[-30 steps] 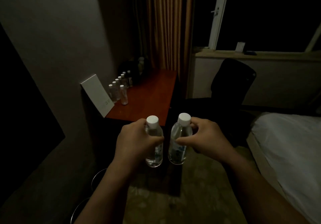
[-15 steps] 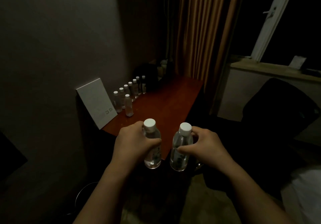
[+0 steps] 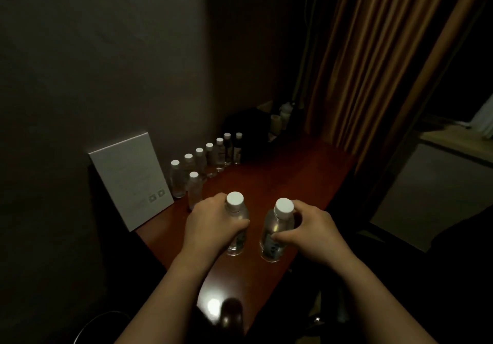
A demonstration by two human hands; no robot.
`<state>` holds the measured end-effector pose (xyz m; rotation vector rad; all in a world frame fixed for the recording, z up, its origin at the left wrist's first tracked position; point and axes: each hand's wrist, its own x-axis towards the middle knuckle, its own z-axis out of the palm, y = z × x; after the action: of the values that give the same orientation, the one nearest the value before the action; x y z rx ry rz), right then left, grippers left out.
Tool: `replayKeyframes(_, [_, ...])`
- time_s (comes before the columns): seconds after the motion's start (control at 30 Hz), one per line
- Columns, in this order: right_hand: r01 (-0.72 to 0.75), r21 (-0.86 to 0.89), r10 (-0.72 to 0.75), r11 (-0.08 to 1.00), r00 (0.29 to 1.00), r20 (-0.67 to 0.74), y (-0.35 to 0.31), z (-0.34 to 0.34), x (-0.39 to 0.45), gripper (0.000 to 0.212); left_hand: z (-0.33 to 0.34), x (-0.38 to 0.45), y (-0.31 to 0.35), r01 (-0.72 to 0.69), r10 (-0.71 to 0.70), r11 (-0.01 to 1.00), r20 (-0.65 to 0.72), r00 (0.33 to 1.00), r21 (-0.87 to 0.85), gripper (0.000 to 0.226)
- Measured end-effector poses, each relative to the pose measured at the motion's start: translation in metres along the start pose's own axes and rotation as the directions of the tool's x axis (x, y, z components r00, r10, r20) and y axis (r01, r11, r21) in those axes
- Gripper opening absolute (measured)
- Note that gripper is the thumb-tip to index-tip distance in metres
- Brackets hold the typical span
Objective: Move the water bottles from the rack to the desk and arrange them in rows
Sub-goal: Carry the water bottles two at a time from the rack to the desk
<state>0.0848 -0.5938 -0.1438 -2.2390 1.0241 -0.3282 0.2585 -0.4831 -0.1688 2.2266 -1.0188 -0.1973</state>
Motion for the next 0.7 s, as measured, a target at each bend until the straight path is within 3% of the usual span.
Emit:
replayKeyframes(0.3, [0.147,0.006,-0.145,0.989,0.965,0.22,0.032,0.012,0.187,0.069,0.052,0.117,-0.018,0.214,-0.213,0.977,-0.211,0.954,-0.019,0.046])
replayKeyframes(0.53, [0.243,0.051,-0.244,0.969,0.896,0.372,0.046,0.034,0.318,0.065,0.097,0.19,-0.026,0.435,-0.417,0.9,-0.362,0.834,-0.034,0.045])
replayKeyframes(0.7, [0.269,0.065,-0.269,0.961,0.853,0.448,0.059,0.058,0.385,0.065,0.139,0.234,-0.035,0.534,-0.514,0.843,-0.388,0.764,-0.066,0.05])
